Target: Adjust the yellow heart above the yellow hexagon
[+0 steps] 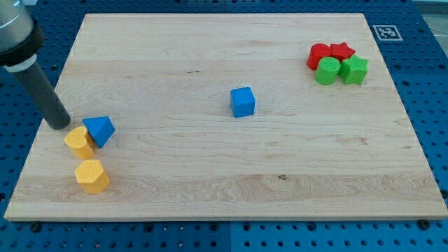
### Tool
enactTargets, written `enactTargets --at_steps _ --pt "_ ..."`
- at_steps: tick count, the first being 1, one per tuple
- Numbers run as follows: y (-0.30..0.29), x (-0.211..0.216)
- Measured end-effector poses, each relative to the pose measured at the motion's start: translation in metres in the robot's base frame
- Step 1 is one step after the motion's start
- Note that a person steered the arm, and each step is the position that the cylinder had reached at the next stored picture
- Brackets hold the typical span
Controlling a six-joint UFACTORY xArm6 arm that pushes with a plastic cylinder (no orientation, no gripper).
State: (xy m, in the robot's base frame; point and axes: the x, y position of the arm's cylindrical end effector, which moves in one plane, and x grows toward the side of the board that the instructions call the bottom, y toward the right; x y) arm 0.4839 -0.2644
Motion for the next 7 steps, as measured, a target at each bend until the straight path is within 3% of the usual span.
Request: enactTargets --at_steps 1,4,7 --pt "0.005 0.020" --pt "0.043 0.024" --pt "0.027 -0.049"
